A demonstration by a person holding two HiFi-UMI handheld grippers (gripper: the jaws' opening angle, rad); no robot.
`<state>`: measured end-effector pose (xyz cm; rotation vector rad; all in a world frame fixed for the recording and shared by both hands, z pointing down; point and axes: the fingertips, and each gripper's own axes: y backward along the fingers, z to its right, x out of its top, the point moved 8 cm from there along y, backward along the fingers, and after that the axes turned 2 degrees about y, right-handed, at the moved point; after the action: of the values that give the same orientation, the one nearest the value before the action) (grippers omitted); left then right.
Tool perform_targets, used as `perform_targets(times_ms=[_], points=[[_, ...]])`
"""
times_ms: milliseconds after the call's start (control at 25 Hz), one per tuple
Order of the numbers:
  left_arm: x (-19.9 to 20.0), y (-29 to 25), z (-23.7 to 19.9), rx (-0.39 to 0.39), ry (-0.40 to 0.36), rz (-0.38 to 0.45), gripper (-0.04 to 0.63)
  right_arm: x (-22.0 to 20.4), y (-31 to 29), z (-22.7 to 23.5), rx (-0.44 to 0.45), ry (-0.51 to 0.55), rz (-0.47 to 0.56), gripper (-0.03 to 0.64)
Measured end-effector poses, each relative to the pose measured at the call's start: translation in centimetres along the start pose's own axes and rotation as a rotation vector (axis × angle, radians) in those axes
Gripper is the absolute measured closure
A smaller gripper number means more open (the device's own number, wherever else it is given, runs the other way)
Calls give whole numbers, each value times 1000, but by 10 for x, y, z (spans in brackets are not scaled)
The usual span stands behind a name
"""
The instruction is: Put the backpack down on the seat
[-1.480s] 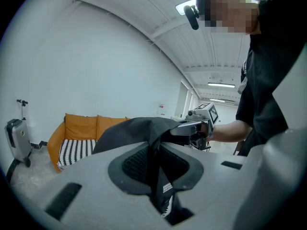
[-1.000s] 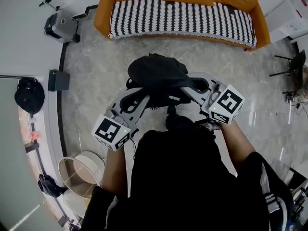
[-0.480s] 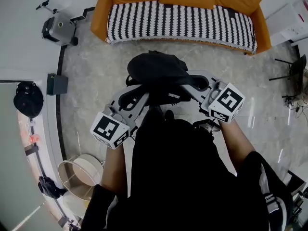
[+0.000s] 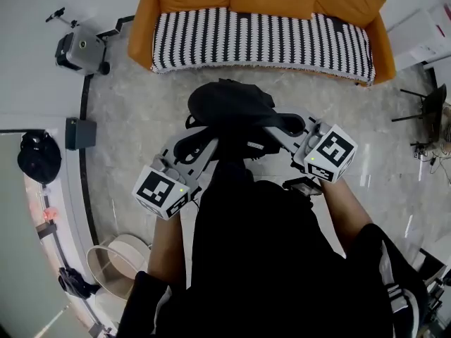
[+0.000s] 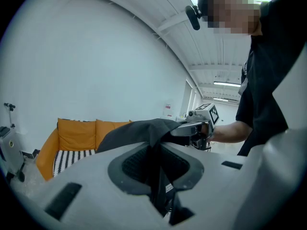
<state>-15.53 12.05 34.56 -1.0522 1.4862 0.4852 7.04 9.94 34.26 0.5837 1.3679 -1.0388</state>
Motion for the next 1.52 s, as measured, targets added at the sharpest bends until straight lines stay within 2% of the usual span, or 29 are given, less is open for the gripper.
perform_targets(times_ms=[280,680,920,1520], points=[[14,-17,-43,-6,1,-10,532,16,-27,35,-7,-4,-5,584],[40,-23,-104,7,-10,29,532,44,-78,73,-1,27,-4,584],[57,-34,-140,-17,-7,51,532,58,-100,99,-20,29,-1,584],[74,-85,-200,-54,-4,38,532,62,-127,165,-57,-2,-8,584]])
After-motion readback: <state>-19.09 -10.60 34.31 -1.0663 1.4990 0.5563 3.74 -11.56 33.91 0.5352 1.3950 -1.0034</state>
